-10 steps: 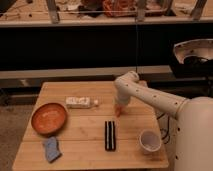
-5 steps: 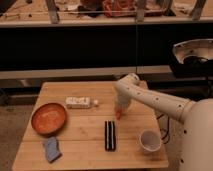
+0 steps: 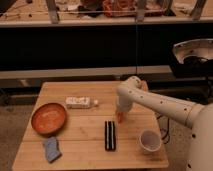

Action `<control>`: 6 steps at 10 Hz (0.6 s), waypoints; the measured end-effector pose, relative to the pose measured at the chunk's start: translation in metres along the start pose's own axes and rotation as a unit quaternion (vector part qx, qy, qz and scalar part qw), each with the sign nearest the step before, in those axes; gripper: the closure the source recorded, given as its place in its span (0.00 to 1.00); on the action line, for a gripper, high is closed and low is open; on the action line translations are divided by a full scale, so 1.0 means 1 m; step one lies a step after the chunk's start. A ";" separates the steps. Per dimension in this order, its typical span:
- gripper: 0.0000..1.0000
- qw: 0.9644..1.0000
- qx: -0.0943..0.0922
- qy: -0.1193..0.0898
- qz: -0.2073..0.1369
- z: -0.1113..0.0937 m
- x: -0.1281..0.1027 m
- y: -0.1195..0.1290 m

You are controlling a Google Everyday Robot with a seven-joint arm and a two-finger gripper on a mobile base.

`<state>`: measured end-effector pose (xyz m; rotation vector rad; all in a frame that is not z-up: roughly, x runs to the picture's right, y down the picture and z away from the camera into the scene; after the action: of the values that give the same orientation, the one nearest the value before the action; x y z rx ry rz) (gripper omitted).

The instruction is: Drag the pepper across the table

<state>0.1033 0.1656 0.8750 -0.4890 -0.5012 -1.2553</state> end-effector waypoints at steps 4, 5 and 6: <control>0.99 1.000 0.004 -0.002 0.004 -0.001 -0.009 0.022; 0.99 1.000 0.005 -0.002 0.005 0.000 -0.014 0.027; 0.99 1.000 0.006 -0.001 0.006 0.000 -0.016 0.035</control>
<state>0.1331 0.1862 0.8631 -0.4835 -0.5069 -1.2393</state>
